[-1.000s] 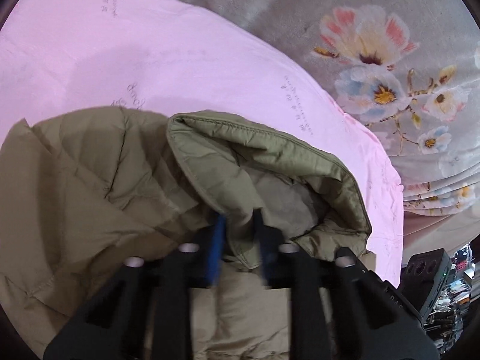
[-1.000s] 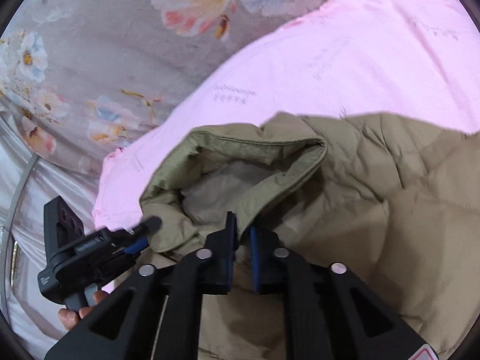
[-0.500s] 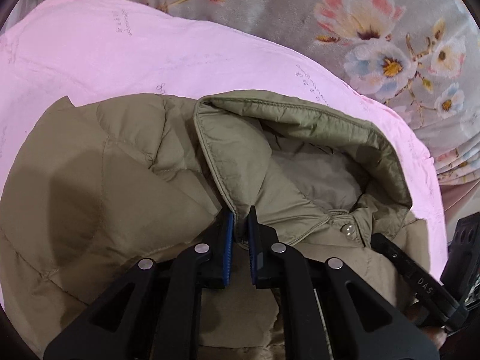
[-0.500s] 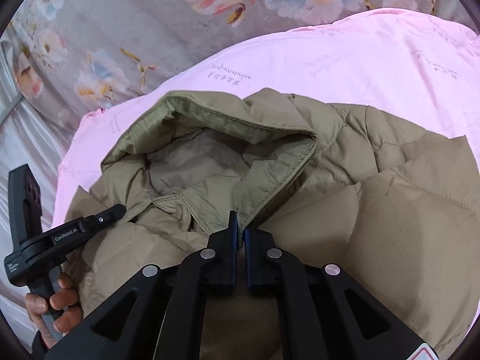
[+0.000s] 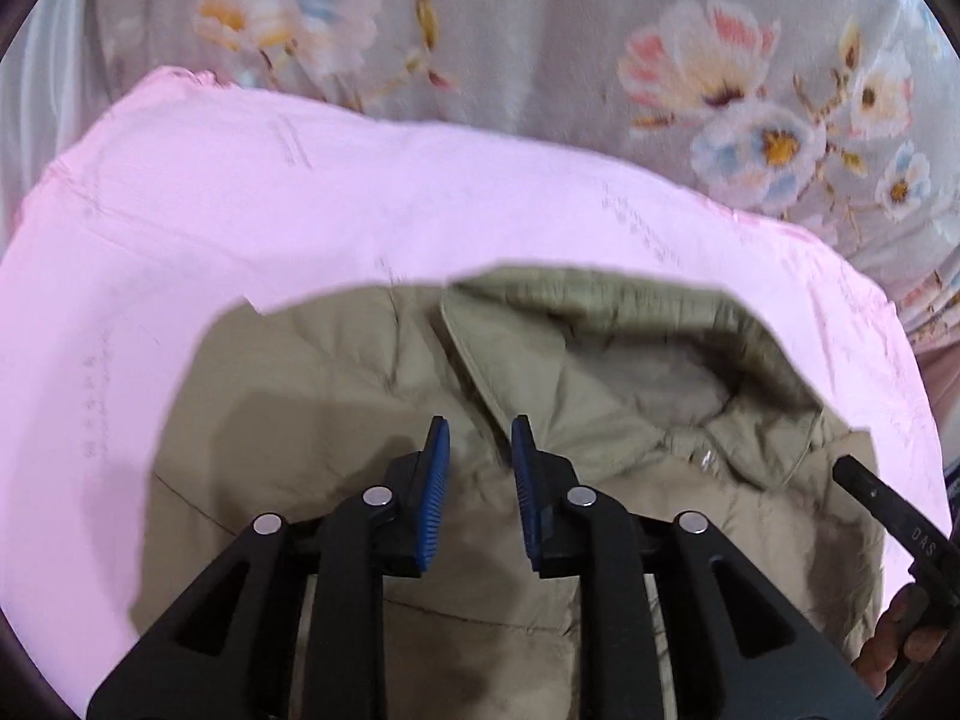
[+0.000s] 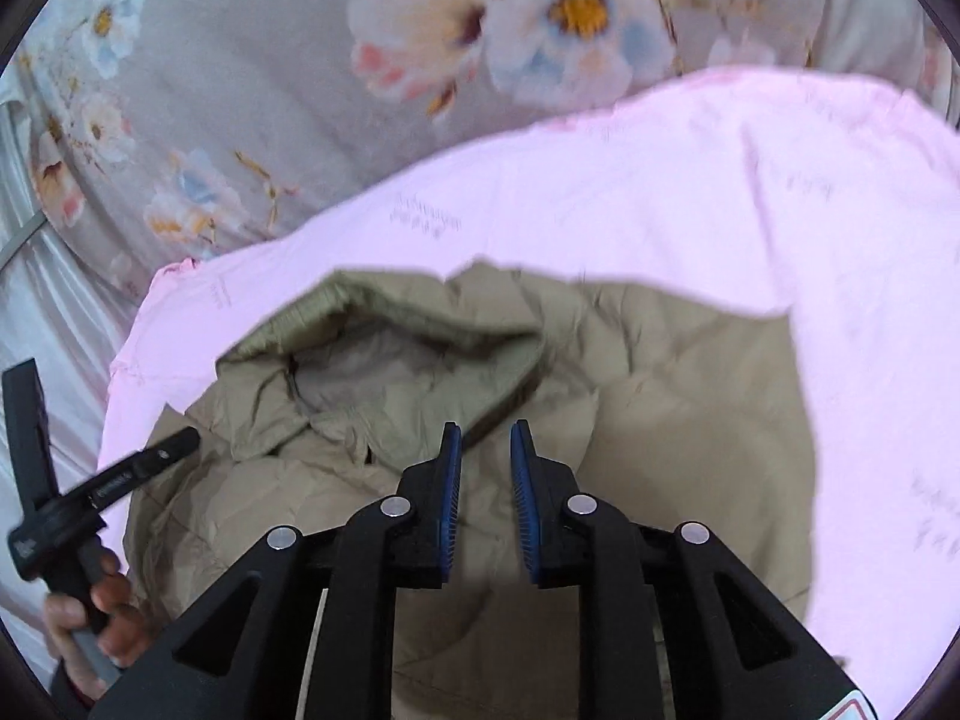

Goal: Fold large clothes
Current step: 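Grasp the collar with the left tool while the right tool grasps the jacket shoulder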

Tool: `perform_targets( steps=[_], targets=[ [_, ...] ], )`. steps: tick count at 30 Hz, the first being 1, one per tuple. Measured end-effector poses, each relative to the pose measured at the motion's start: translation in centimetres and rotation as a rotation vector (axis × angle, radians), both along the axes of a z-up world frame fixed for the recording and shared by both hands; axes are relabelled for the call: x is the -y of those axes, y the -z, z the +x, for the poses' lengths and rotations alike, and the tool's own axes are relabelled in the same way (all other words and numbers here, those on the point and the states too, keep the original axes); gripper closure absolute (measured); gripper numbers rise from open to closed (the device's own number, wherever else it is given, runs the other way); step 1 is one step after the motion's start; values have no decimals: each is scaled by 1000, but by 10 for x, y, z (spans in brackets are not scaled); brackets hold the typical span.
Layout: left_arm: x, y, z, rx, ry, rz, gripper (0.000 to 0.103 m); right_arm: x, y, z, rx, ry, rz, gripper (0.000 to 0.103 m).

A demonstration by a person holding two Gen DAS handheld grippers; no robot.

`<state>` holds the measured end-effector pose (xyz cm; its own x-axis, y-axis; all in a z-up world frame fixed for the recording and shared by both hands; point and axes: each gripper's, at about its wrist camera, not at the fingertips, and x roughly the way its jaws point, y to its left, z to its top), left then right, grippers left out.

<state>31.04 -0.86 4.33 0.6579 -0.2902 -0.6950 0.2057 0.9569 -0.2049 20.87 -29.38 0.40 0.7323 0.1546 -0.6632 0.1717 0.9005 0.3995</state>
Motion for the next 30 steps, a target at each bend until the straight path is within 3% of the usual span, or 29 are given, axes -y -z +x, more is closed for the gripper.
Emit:
perform_targets(
  steps=[4,7,9,12,16,21,23,24,25,26,28,30],
  targets=[
    [27,-4,17,-16,18,20,83,-13,-12,22,8,-46,-33,91],
    [48,24,32,-65,5,114,83,-26,6,45,-60,-56,-97,92],
    [49,44,38,-93,-13,137,80,-26,27,54,-112,-40,-128,96],
    [42,57,37,-78,-13,95,79,-16,44,55,-129,-30,-52,99],
    [51,61,33,-42,-16,153,79,-17,49,57,-118,-24,-48,99],
    [51,59,34,-43,-15,147,79,-15,50,57,-115,-27,-24,99],
    [44,55,33,-57,-12,113,78,-10,47,52,-109,-31,17,94],
    [38,51,31,-65,-8,86,77,-6,43,46,-103,-27,71,84],
    [31,46,30,-75,-3,44,69,-1,41,42,-92,-26,122,72],
    [22,40,29,-87,2,-14,56,7,38,36,-65,-26,249,66],
    [1,23,34,-112,-25,-157,41,22,35,31,-19,-9,462,51],
    [-15,8,47,-144,-46,-289,34,32,36,36,-3,21,597,47]
  ],
)
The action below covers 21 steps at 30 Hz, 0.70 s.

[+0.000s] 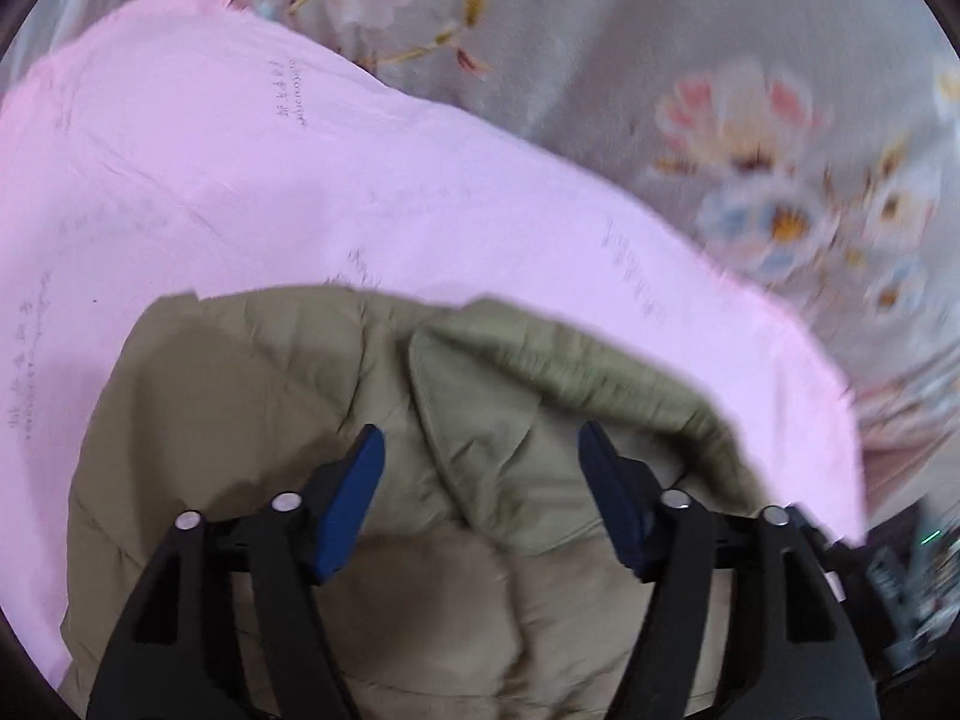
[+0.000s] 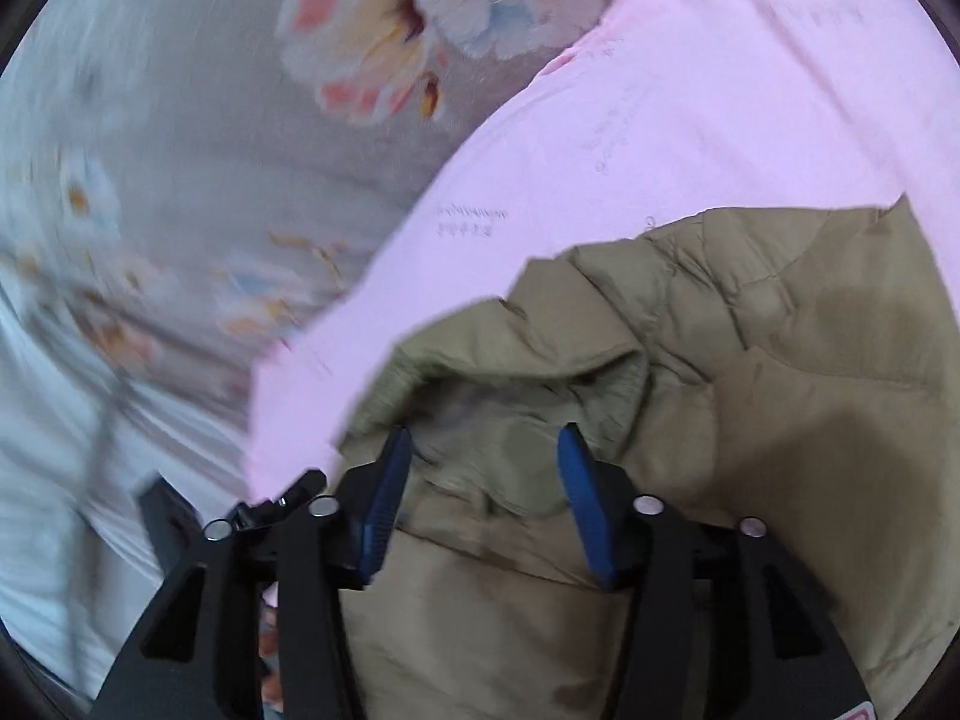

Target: Fold large clothes

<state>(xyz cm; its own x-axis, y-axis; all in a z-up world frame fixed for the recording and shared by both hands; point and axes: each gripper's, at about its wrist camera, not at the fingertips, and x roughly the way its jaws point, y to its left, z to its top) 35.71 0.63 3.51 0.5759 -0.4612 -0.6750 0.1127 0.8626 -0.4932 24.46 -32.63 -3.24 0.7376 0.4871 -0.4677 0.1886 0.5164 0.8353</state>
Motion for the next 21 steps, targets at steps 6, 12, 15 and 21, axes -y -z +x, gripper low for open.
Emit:
perform_targets(
  steps=[6,12,15,21],
  targets=[
    [-1,-19,49,-86,-77,-103,32,14,-7,27,2,125,126,62],
    [38,7,85,-185,-16,39,32,-8,-46,54,73,62,-94,65],
    [47,30,79,-210,20,122,44,-14,-41,61,57,35,-145,65],
    [51,44,38,-69,92,294,59,-43,-2,60,-58,-105,-478,81]
  ],
)
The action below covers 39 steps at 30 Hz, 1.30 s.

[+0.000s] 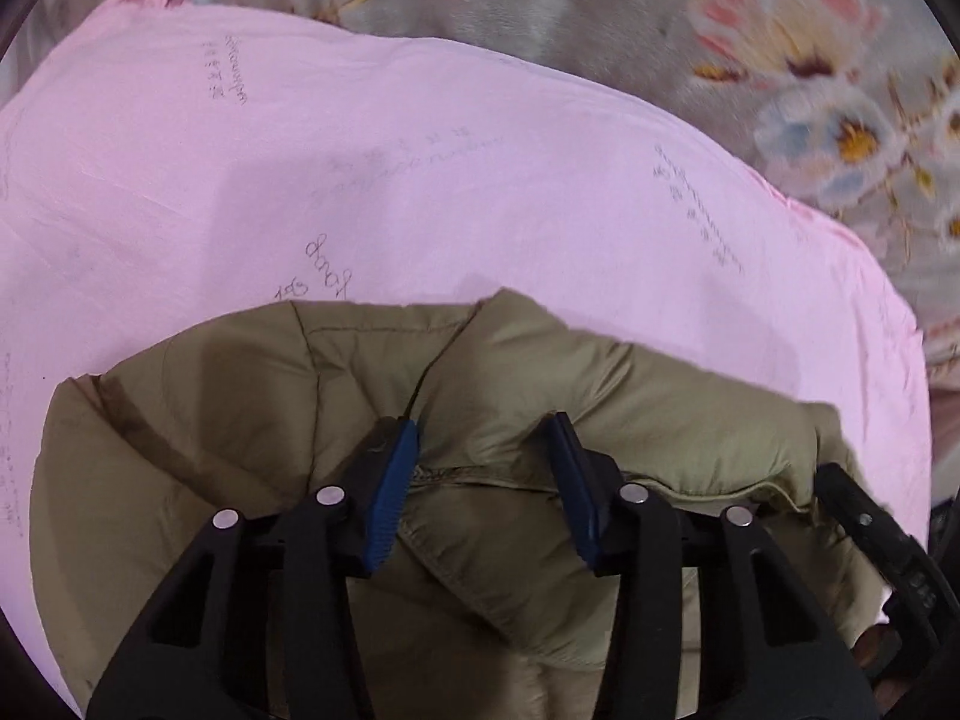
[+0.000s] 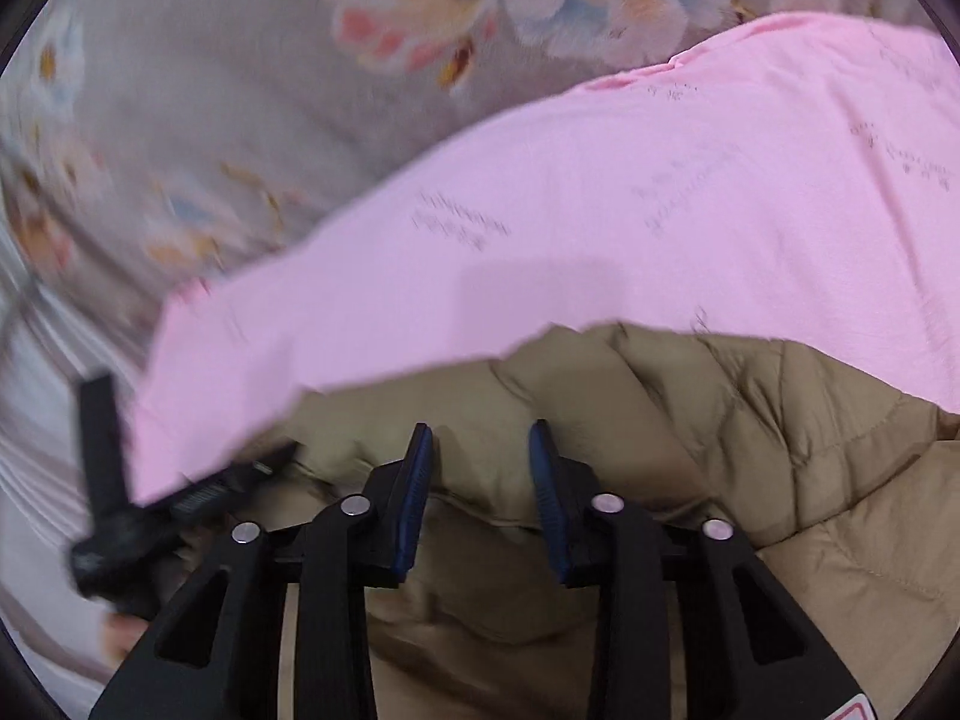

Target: Fold large clothes

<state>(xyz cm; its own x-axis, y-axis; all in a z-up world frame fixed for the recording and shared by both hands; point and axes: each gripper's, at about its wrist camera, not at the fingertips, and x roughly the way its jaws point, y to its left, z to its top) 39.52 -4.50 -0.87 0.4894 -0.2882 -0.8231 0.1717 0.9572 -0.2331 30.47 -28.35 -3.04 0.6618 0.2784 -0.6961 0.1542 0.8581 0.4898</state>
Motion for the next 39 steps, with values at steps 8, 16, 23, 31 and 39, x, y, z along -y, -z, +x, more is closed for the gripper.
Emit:
perform_targets(
  steps=[8,16,23,31,39],
  targets=[
    [15,6,-20,141,26,176,59,-22,12,-5,-29,-53,-291,85],
    [27,9,-25,208,4,260,59,-31,15,-4,-33,-41,-379,85],
    [33,10,-27,219,1,297,59,-33,16,-2,-37,-43,-391,85],
    [35,10,-27,224,-1,321,59,-33,16,-1,-37,-46,-384,84],
    [37,10,-27,227,-6,338,59,-29,17,0,-34,-46,-353,83]
  ],
)
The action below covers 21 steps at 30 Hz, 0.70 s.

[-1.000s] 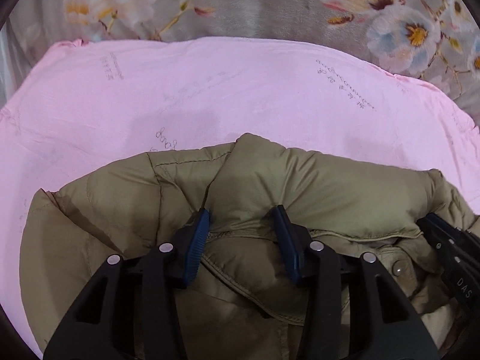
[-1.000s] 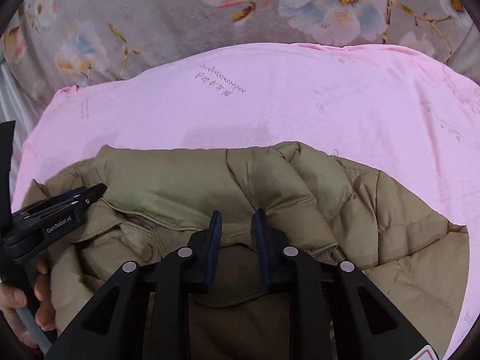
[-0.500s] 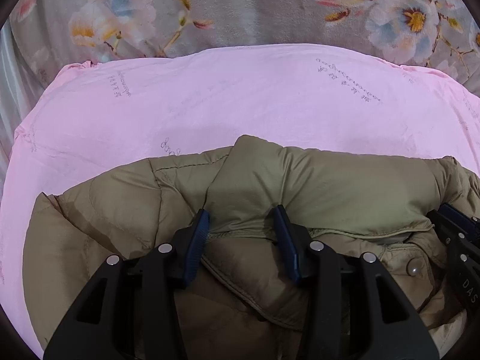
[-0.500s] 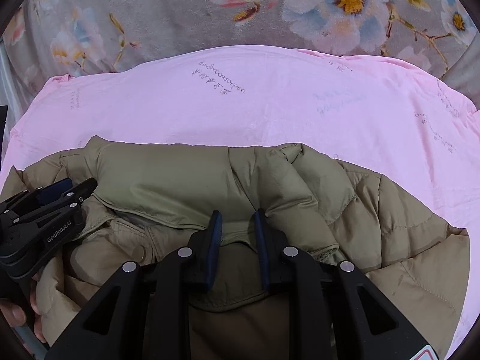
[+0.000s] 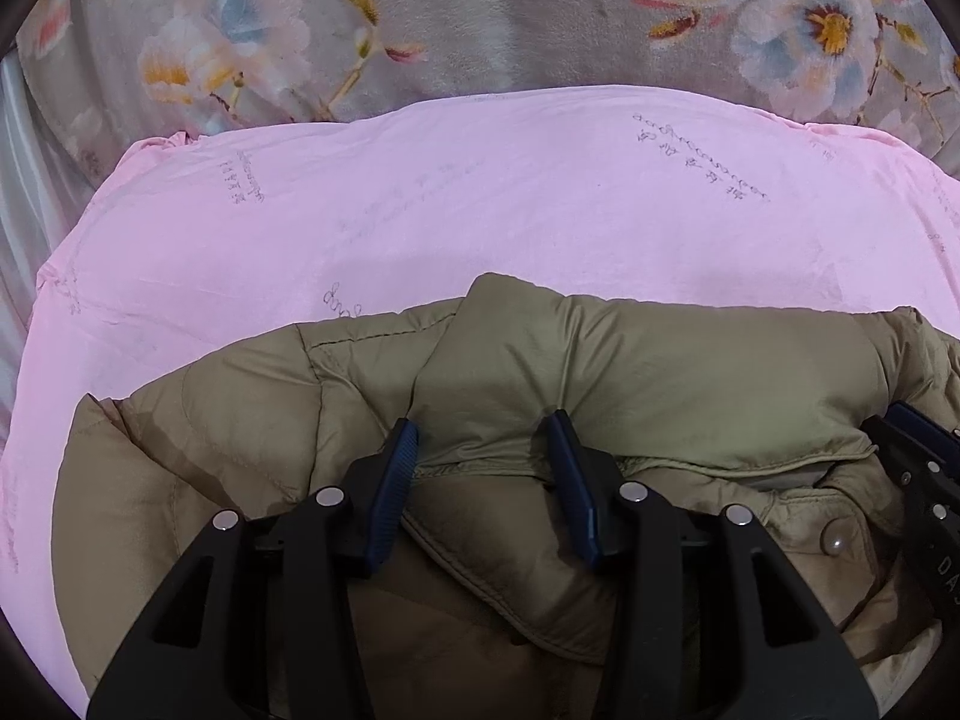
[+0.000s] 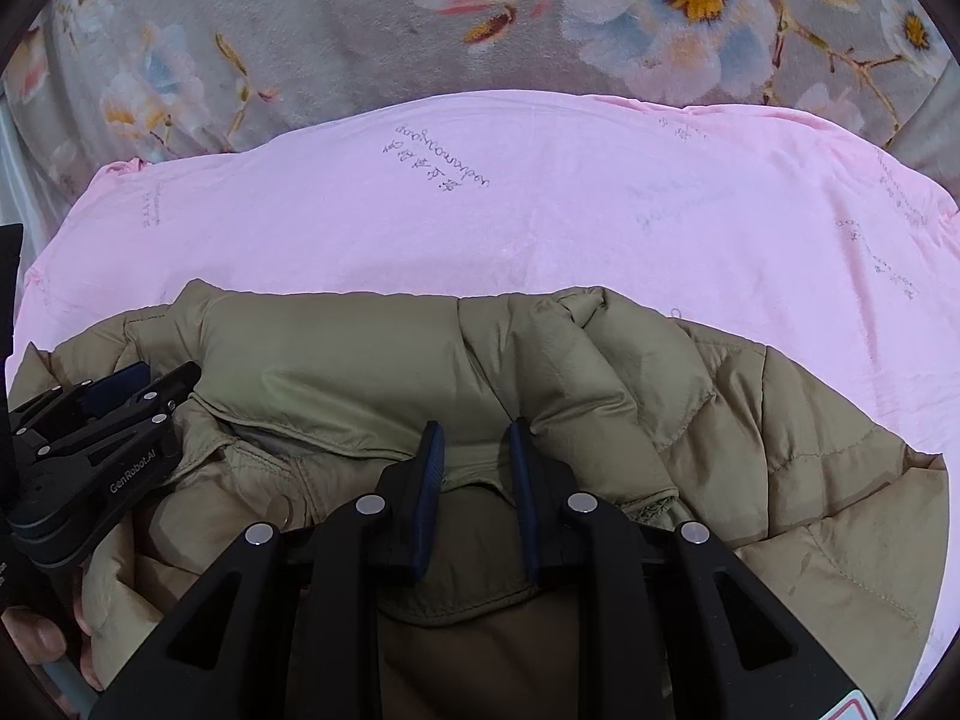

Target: Fold large clothes

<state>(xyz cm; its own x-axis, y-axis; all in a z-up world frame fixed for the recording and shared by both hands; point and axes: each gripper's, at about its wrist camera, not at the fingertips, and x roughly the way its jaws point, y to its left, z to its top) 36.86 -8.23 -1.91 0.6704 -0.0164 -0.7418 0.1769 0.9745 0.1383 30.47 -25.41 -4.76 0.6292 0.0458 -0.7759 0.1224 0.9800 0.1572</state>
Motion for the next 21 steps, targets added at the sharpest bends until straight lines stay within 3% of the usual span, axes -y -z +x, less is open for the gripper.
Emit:
perform_targets(
  steps=[3,6,7,8,9,12,17,21],
  targets=[
    [-3,-2,1,-6,0,-13,59,9,0,-2,14,-2,71,82],
    [-19,-12,-11,-19,1,-102,58,27,-7,-21,41,19,186,78],
    [-28,-19,-21,-26,1,-131,46,31,-14,-33,42,33,199,68],
    [-45,-30,-39,-21,-2,-171,29,35,-25,-54,61,40,211,60],
    [-58,-38,-54,-9,5,-202,25,39,-35,-77,84,40,212,45],
    [-108,-63,-109,-12,50,-260,13,53,-59,-164,128,28,168,36],
    [-200,-69,-195,-124,9,-348,12,88,-53,-302,32,67,162,33],
    [-255,-54,-261,-181,-66,-426,12,106,-35,-391,-37,137,269,32]
  ],
)
